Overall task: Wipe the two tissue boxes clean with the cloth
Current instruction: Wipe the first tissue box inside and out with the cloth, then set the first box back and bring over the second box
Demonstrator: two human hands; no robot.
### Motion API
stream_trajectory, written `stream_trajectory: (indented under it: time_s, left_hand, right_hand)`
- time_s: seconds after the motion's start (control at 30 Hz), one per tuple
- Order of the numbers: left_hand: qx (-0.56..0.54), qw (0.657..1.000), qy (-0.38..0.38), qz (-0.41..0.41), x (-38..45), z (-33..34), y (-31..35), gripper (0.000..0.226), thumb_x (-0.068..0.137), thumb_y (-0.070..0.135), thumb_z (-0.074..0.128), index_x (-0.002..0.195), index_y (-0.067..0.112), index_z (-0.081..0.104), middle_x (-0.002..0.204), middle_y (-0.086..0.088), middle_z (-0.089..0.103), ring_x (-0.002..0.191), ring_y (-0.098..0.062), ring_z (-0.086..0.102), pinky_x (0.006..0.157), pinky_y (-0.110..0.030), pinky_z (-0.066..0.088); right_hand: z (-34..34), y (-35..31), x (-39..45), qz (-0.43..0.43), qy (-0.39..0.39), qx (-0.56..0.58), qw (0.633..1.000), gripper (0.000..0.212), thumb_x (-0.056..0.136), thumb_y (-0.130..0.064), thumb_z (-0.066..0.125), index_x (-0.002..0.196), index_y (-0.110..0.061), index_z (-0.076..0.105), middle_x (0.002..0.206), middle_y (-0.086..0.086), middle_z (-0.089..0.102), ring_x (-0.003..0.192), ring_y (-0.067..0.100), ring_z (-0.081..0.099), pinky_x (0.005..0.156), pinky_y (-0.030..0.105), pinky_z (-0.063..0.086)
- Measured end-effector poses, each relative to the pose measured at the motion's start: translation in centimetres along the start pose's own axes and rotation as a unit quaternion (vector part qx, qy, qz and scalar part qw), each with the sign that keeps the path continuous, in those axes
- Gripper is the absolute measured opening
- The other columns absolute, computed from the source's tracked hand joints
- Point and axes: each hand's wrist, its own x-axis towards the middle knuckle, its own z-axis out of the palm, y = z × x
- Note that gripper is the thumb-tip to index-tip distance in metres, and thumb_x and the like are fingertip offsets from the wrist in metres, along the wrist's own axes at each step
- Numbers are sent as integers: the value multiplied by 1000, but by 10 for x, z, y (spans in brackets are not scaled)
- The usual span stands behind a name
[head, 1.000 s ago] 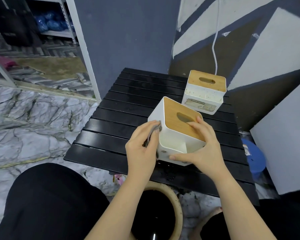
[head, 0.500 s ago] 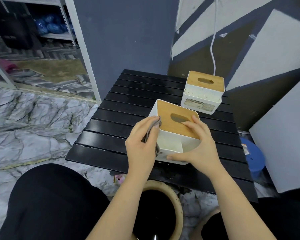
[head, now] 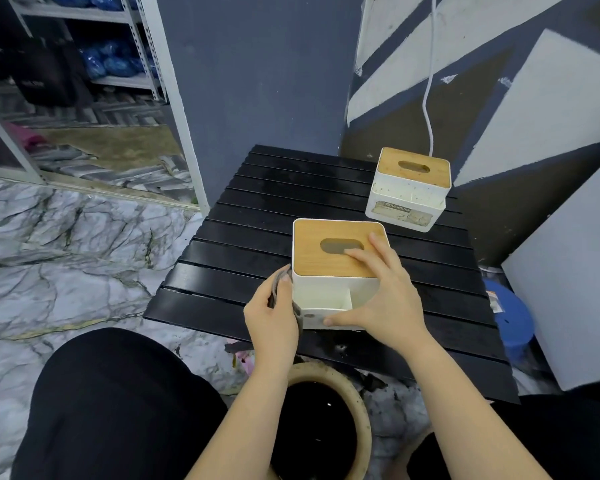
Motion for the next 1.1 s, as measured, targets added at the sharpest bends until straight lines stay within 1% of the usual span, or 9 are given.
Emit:
stream_trajectory:
  time_s: [0.13, 0.23, 0.3, 0.37, 0.43, 0.5, 0.6, 0.87, 1.1]
  left_hand:
    - [-20, 999, 18, -25, 8, -7, -3, 19, 99, 22, 62, 105, 29, 79, 81, 3, 75, 71, -7, 62, 72, -27, 53]
    - [-52, 997, 56, -16, 15, -11, 6, 19, 101, 20, 60, 111, 23, 76, 71, 7, 63, 52, 1, 52, 58, -12, 46]
    - [-62, 997, 53, 5, 20, -13, 17, 22, 102, 26, 59, 121, 25, 71, 85, 14, 70, 66, 8, 61, 71, -9, 49]
    - [-76, 997, -11, 0, 24, -15, 24, 38, 99, 41, 60, 136, 33, 60, 106, 29, 71, 100, 16, 62, 95, -18, 46]
    - [-33, 992, -124, -13, 27, -18, 26, 73, 85, 62, 66, 150, 44, 40, 134, 32, 57, 127, 11, 50, 104, -22, 39]
    - [41, 971, -233, -21, 25, -22, 23, 105, 71, 68, 78, 156, 52, 18, 151, 32, 35, 134, 15, 37, 106, -18, 34]
    - [95, 941, -326, -3, 24, -31, 11, 133, 63, 42, 94, 156, 56, 0, 150, 42, 25, 131, 26, 32, 104, -11, 38]
    - [160, 930, -315, 103, 54, -16, 13, 119, 69, 24, 95, 157, 48, 19, 158, 22, 36, 146, 1, 33, 119, -38, 35]
    - [192, 903, -333, 191, 156, 24, 47, 114, 65, 28, 92, 153, 51, 22, 151, 33, 41, 141, 10, 34, 114, -15, 33]
  right_hand:
    - [6, -2, -5, -3, 7, -6, 1000, 133, 42, -59, 98, 155, -49, 28, 167, -30, 2, 150, 3, 26, 107, 40, 43]
    - [11, 3, -15, 31, 14, 150, 988, 156, 39, -54, 102, 158, -52, 0, 168, -24, 2, 146, -15, 18, 113, 32, 37]
    - [15, 13, -22, 67, 15, 241, 968, 162, 34, -58, 102, 156, -55, -4, 167, -18, 17, 150, -3, 28, 120, 40, 37]
    - [17, 21, -28, 80, -1, 283, 956, 160, 37, -53, 104, 159, -51, -1, 162, -22, 30, 144, -2, 38, 119, 38, 41]
    - [17, 25, -33, 74, -10, 296, 952, 140, 52, -30, 104, 160, -41, 15, 147, -34, 46, 134, -10, 47, 106, 22, 49]
    - [19, 27, -35, 66, 5, 294, 954, 113, 64, -10, 98, 153, -36, 34, 129, -36, 59, 122, -9, 57, 90, 11, 52]
    - [22, 28, -34, 70, 30, 292, 953, 101, 68, -9, 96, 148, -36, 41, 123, -33, 64, 116, -7, 62, 88, 15, 55]
    - [22, 25, -3, 73, 50, 302, 949, 100, 63, -12, 99, 145, -34, 47, 123, -27, 66, 118, -1, 64, 90, 23, 58]
    - [27, 25, 103, 38, 54, 298, 952, 94, 70, -11, 94, 147, -31, 44, 129, -25, 63, 123, -1, 60, 96, 23, 55]
